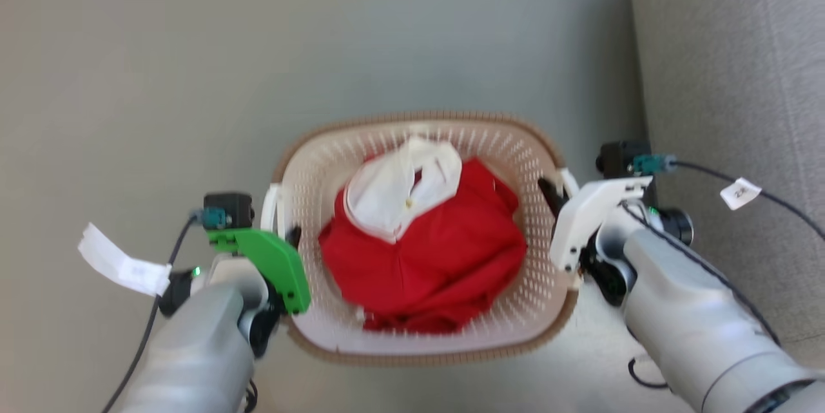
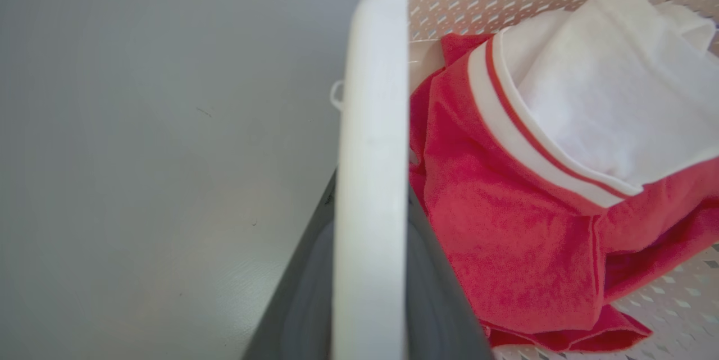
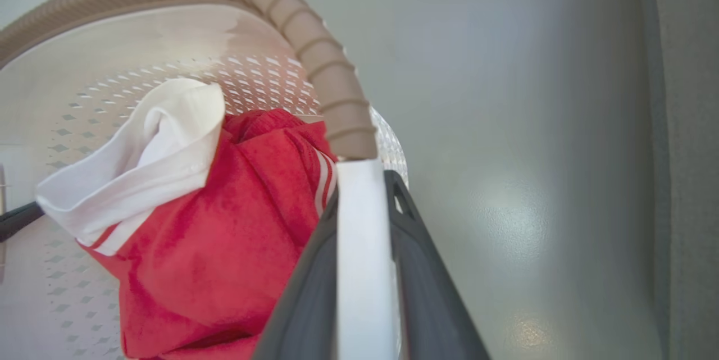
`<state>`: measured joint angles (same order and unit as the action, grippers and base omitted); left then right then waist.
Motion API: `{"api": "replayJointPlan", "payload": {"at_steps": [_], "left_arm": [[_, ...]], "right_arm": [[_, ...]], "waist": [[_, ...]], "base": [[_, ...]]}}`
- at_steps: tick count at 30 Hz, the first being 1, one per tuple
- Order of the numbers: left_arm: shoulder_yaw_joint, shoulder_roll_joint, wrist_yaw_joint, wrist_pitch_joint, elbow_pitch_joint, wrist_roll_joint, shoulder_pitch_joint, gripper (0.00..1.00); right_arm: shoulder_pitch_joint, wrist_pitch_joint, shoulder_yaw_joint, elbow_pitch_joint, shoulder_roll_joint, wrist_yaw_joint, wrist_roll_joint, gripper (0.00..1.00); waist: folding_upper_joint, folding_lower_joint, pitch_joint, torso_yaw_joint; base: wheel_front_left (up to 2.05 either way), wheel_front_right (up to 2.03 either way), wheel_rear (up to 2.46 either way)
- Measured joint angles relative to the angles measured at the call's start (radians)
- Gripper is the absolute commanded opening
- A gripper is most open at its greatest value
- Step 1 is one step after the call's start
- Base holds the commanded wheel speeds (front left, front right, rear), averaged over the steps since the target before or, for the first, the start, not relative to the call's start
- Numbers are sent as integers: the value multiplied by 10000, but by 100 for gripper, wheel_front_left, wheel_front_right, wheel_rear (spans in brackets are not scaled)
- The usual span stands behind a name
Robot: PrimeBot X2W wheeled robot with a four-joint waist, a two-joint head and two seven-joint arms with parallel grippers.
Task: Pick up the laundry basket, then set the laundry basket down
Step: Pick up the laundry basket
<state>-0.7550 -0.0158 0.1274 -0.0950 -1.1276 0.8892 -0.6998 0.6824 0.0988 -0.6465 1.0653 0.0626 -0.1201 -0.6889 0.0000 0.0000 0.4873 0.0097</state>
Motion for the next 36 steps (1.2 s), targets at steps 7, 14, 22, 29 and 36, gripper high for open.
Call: {"api": "replayJointPlan", "payload": {"at_steps": [7, 14, 22, 29, 36], "left_arm": [[-259, -2, 2, 669, -125, 341, 572, 0], [-397, -4, -4, 1114, -215, 510, 661, 0], [-516, -15, -142, 1682, -242, 930, 874, 0], [-589, -19, -286, 2115, -219, 1055, 880, 0], [-662, -21, -447, 2431, -222, 1269, 910, 0]], "right_arm": [[-631, -849, -474, 4, 4, 75, -639, 0], [-741, -1406, -794, -27, 29, 92, -1072, 0], [-830, -2219, -1129, -144, 92, 176, -1753, 0], [-835, -2635, -1352, -144, 146, 184, -2015, 0], [-900, -2924, -1503, -134, 159, 240, -2253, 0]], "waist": [[0, 0, -999, -1], [0, 0, -1938, -29], [0, 0, -2857, -128], [0, 0, -3185, -206], [0, 0, -3376, -235]], "base": [[0, 0, 0], [0, 0, 0], [0, 0, 0], [0, 0, 0], [0, 0, 0]]}}
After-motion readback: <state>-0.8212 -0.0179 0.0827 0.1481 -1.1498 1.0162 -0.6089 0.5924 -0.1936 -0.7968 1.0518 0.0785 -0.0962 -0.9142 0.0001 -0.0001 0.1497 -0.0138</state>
